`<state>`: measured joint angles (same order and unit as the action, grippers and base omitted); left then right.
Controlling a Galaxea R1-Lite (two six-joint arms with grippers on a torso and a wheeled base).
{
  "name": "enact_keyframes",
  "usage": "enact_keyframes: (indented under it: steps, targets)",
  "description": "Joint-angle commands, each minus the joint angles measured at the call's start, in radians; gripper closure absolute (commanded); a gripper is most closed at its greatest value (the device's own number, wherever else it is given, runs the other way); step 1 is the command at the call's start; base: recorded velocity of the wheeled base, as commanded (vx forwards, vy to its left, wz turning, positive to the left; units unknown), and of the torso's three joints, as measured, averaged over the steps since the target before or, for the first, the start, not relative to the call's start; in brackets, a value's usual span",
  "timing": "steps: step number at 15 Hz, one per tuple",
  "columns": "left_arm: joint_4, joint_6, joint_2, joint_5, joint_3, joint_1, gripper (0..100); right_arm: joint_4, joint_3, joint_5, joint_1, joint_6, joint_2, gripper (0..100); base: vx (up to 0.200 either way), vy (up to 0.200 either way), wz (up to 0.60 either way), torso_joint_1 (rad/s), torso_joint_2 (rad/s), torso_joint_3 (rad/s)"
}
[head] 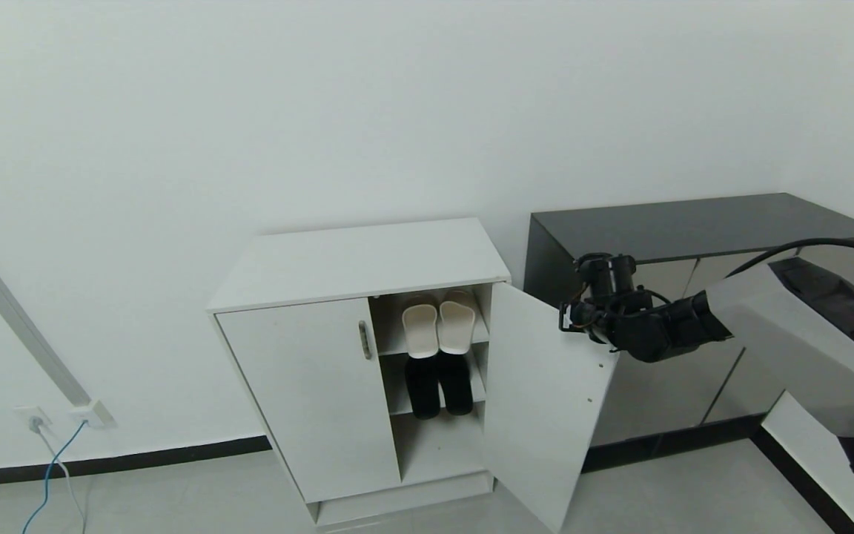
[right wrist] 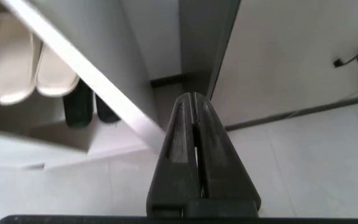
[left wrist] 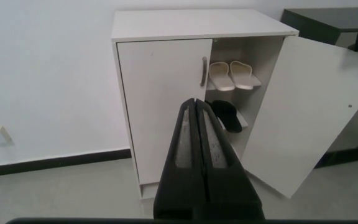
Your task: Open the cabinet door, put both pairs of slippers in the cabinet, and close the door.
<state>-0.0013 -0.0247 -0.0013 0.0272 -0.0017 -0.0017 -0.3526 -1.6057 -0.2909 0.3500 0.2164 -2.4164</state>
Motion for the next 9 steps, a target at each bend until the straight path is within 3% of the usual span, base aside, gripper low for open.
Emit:
enact_keyframes:
  steps: [1, 5, 9]
  targets:
    - [0.000, 0.000, 0.001, -0.001, 0.000, 0.000, 100, -0.008, 0.059, -0.001, 0.027, 0.003, 0.057, 100, 0.000, 0.000, 0.00, 0.000, 0.00, 0.000]
    - [0.000, 0.000, 0.001, 0.000, 0.000, 0.000, 100, -0.031, 0.190, 0.001, 0.092, 0.009, 0.152, 100, 0.000, 0.000, 0.00, 0.000, 0.00, 0.000]
    - [0.000, -0.001, 0.001, 0.002, 0.002, 0.000, 100, -0.037, 0.343, 0.007, 0.221, 0.032, 0.272, 100, 0.000, 0.000, 0.00, 0.000, 0.00, 0.000]
